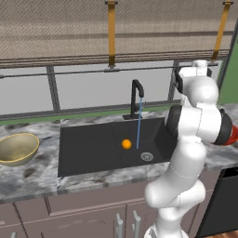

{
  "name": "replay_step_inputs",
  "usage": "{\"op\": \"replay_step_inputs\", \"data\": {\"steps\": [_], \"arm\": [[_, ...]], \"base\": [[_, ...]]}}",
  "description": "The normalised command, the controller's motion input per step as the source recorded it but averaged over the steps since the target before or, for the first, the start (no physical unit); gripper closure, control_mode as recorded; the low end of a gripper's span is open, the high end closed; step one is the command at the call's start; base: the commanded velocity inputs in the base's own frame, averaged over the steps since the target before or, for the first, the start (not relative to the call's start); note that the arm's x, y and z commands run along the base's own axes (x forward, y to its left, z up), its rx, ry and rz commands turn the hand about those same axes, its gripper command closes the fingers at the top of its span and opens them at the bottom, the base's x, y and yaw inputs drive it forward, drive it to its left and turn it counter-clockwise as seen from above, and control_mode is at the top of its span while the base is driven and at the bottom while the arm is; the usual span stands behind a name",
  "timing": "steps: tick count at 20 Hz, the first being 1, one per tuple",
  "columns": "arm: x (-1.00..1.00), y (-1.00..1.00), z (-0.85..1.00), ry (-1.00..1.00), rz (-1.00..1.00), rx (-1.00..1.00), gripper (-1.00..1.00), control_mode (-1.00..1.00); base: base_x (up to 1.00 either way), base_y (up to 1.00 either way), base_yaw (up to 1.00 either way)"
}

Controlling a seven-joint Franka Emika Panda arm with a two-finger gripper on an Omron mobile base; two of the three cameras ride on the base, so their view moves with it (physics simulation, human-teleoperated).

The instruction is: Pick the potatos from the sink and place them in one bowl. Place the orange in the other bowl. Then turn off the sink faucet.

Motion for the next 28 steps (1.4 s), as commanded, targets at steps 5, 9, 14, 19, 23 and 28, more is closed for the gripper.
{"op": "replay_step_inputs", "data": {"steps": [5,9,14,19,23,28], "arm": [[0.00,-0.57,0.00,-0.03,-0.02,0.00,1.00,-1.00],[0.00,-0.55,-0.04,-0.02,0.00,0.00,1.00,-1.00],[0.07,-0.46,-0.14,-0.02,0.00,0.00,1.00,-1.00],[0.18,-0.39,-0.17,-0.03,0.00,0.00,1.00,-1.00],[0.34,-0.15,-0.16,-0.04,0.00,0.00,1.00,-1.00],[0.41,-0.06,-0.25,-0.04,0.00,0.00,1.00,-1.00]], "base": [[0.00,0.00,0.00],[0.00,0.00,0.00],[0.00,0.00,0.00],[0.00,0.00,0.00],[0.00,0.00,0.00],[0.00,0.00,0.00]]}}
